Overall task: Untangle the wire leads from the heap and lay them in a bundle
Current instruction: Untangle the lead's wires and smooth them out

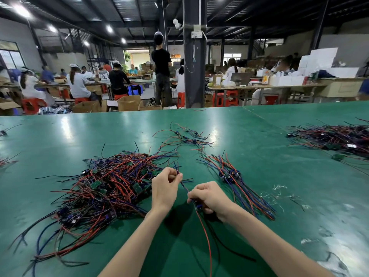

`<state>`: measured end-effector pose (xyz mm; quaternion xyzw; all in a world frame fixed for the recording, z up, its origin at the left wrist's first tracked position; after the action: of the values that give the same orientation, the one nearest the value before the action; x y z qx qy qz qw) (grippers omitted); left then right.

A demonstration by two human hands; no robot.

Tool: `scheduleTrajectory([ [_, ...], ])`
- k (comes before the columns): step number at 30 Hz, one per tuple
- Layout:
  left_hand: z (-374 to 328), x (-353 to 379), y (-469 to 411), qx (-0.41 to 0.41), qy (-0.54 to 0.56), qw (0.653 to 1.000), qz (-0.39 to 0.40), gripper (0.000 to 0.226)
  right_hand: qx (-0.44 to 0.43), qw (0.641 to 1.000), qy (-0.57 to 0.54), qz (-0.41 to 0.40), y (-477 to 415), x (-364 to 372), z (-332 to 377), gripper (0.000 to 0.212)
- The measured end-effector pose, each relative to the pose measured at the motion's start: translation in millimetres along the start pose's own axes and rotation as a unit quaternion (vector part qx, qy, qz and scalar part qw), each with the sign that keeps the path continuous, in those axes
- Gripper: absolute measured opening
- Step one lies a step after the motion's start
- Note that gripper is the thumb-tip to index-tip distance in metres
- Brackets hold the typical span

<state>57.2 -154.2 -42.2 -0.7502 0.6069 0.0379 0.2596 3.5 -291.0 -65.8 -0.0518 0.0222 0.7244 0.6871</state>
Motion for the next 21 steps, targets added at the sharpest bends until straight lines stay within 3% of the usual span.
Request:
scheduleTrajectory([
  [6, 15.6, -14.3, -11.6, -0.093, 0.116, 0.988, -0.033, 0.006, -0.004, 1.000, -0.004, 0.031, 0.5, 1.1, 4.2, 0.024],
  [11, 2.7, -20.8, -10.2, -0.028, 0.058, 0.997, -0.044, 0.011, -0.003, 0.999, 0.017, 0.050, 2.9, 1.9, 6.1, 0.024],
  [21, 6.4, -27.5, -14.7, -0.035, 0.099, 0.993, -0.044, 0.011, 0.001, 0.997, 0.023, 0.079, 4.1, 2.7, 8.8, 0.027],
])
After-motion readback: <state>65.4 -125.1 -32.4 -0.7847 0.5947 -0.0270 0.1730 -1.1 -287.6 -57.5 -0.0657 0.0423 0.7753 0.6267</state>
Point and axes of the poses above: each hand's wrist, its own y-axis away from the middle knuckle, its own x-axis out of the palm, z = x × y, the point moved 8 cm from there along -y, towards the middle knuckle, and after that the axes turned 8 degrees about -x, right-handed, at the moved point
